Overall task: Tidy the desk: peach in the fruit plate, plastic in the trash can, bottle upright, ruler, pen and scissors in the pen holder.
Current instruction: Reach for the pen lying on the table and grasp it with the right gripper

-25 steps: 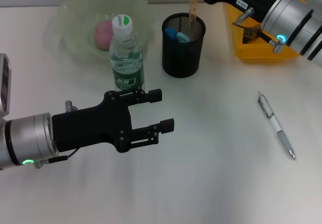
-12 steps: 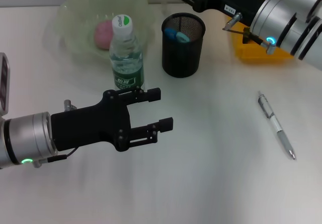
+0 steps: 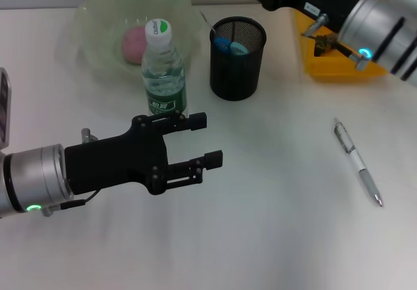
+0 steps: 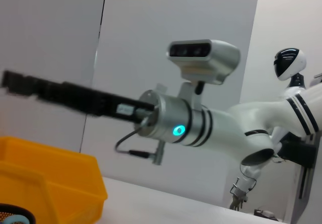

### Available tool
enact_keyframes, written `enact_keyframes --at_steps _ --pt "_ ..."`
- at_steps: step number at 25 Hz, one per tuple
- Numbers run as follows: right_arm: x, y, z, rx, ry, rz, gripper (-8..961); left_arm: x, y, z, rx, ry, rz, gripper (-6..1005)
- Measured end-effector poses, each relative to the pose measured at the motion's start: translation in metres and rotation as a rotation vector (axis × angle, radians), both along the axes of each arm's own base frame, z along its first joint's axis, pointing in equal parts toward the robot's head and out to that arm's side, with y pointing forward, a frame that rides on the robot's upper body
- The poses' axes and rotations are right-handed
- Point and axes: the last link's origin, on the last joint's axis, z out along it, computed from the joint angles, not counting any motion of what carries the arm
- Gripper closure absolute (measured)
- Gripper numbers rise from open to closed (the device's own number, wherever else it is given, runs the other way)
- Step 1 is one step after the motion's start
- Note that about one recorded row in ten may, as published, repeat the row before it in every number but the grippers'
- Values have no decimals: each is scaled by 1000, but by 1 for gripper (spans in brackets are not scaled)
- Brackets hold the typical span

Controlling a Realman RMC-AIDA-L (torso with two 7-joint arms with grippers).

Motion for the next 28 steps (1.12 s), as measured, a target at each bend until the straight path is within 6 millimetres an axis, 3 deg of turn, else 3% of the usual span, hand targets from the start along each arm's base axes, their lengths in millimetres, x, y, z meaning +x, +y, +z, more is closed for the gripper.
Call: enact_keyframes --at_steps 5,10,16,20,24,28 --pt "20 -25 36 86 147 27 366 -2 0 2 5 1 7 301" --pt "65 -59 83 218 288 -52 366 -4 -2 2 5 0 13 301" --pt "102 -91 103 278 343 -131 367 -4 -2 2 5 -2 10 301" --pt "105 -99 95 227 304 -128 367 -2 -1 2 4 -4 4 301" --pt "96 -94 85 43 200 -113 367 -1 -1 2 3 -5 2 301" --pt "79 -85 101 -139 60 -134 367 -1 -2 2 3 -7 -1 301"
